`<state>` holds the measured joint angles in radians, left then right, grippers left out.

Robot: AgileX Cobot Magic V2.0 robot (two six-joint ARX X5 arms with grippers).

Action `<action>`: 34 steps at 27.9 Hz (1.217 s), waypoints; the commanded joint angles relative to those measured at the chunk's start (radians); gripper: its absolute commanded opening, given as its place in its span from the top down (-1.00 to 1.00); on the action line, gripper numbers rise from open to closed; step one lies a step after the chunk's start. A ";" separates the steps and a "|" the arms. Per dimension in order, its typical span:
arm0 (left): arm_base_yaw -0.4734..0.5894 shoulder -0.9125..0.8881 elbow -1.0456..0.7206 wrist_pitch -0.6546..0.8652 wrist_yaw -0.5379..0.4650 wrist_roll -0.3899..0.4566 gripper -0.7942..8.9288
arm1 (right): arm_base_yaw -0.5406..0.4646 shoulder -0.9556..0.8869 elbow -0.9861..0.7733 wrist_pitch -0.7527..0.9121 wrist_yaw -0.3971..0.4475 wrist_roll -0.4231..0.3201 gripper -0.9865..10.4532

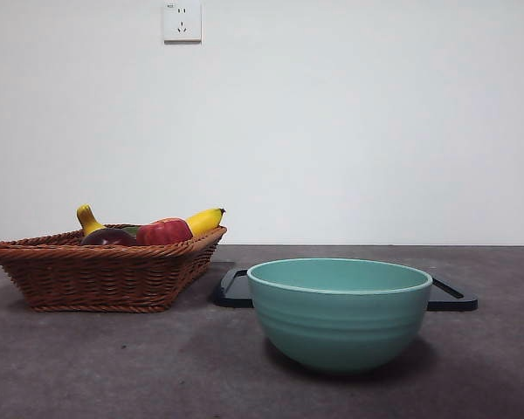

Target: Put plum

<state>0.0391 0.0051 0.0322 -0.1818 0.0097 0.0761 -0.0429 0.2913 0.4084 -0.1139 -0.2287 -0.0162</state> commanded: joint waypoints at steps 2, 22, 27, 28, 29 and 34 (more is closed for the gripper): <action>0.002 -0.002 -0.021 -0.006 0.000 -0.010 0.82 | -0.037 -0.082 -0.114 0.041 0.028 -0.026 0.82; 0.002 -0.002 -0.021 -0.006 0.000 -0.010 0.82 | -0.045 -0.288 -0.398 0.113 0.128 0.040 0.82; 0.002 -0.002 -0.021 -0.006 0.000 -0.010 0.82 | -0.045 -0.288 -0.398 0.029 0.128 0.042 0.82; 0.002 -0.002 -0.021 -0.006 0.000 -0.010 0.82 | -0.045 -0.288 -0.398 0.009 0.128 0.042 0.82; 0.002 -0.002 -0.021 -0.006 0.000 -0.010 0.82 | -0.045 -0.288 -0.398 -0.014 0.127 0.042 0.82; 0.002 -0.002 -0.021 -0.006 0.000 -0.010 0.82 | -0.045 -0.288 -0.398 -0.056 0.125 0.043 0.82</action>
<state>0.0391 0.0051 0.0322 -0.1818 0.0093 0.0757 -0.0864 0.0051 0.0162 -0.1646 -0.1043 0.0120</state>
